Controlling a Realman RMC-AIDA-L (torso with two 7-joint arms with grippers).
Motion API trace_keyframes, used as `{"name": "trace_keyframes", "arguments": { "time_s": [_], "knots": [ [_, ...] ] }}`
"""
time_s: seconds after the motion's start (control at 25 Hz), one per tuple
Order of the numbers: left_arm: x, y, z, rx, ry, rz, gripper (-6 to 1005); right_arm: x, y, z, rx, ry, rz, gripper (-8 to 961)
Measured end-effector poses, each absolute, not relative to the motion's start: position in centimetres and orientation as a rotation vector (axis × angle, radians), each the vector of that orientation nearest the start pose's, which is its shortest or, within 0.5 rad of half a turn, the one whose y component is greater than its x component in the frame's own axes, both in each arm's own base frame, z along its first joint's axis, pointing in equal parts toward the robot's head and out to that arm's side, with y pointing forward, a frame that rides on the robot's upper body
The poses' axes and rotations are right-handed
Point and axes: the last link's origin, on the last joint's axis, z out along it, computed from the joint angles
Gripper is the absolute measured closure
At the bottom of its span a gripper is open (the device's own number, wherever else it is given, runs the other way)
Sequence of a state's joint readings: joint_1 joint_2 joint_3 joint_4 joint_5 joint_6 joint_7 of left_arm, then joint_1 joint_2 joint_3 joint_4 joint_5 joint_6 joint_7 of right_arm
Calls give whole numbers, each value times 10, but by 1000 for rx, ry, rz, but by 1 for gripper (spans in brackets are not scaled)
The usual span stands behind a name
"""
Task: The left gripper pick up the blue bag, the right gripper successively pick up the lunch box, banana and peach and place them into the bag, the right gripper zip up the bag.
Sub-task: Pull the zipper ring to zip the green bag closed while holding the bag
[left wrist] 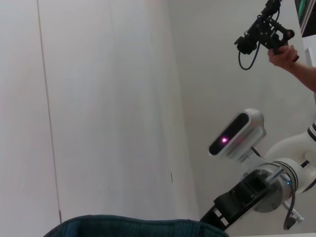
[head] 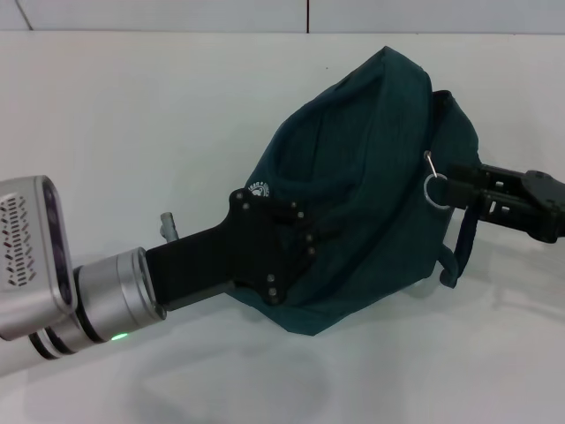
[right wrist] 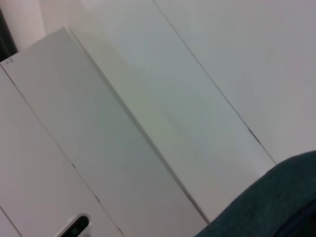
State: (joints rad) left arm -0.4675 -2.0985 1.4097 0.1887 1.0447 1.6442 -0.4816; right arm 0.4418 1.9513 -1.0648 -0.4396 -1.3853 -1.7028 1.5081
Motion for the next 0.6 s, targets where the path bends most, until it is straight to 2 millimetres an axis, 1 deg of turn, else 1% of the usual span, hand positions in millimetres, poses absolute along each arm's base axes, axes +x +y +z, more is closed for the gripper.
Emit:
{"name": "trace_keyframes", "arguments": {
  "time_s": [0.6],
  "knots": [
    [-234,259,-71,-2521,41,-1185,958,254,301,13,-2656,1029,1247,530]
  ]
}}
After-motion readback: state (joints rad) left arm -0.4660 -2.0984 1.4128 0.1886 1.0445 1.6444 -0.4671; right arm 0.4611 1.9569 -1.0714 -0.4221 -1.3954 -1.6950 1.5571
